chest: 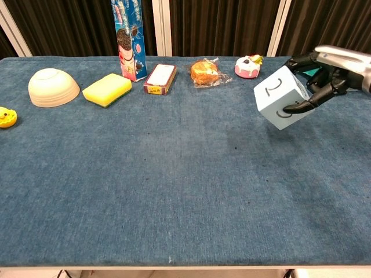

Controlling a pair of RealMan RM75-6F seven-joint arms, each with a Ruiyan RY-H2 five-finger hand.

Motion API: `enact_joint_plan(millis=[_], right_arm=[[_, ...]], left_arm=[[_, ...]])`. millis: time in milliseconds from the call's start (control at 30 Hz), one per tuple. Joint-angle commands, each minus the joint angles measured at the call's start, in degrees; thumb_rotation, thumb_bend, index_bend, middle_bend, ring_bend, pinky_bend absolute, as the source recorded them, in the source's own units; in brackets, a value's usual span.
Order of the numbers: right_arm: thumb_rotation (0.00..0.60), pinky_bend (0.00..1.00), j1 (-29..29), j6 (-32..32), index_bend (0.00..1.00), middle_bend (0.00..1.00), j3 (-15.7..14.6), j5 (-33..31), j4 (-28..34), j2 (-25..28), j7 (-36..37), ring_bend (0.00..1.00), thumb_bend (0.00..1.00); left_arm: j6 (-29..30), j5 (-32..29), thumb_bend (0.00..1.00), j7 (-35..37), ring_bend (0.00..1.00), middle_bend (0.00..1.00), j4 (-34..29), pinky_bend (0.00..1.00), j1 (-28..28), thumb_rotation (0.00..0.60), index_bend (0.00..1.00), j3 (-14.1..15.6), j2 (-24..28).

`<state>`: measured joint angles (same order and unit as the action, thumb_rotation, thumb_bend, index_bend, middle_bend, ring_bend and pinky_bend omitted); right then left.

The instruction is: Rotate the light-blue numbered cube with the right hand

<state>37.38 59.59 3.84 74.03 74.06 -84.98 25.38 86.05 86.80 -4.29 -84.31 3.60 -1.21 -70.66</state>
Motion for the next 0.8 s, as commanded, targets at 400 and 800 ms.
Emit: enact_joint_plan(millis=[400,800], right_arm=[[0.597,0.98,-2.1,2.09,0.41,0.45,-2.77,14.15,-31.56,-16.89,34.13,0.88,0.31],[0.553,0.88,-2.67,0.5,0.01,0.28,-3.86,14.58,-29.46,-13.38,29.26,0.77,0.29]], left_arm=[[-0.26,-0.11,0.0,-1.36,0.0,0.0,-1.74,0.0,0.32,0.6,0.0,-0.13,0.7],[-0.61,-0.34,0.0,-0.61,0.0,0.0,-1.02,0.0,0.51,0.6,0.0,-0.17,0.48]])
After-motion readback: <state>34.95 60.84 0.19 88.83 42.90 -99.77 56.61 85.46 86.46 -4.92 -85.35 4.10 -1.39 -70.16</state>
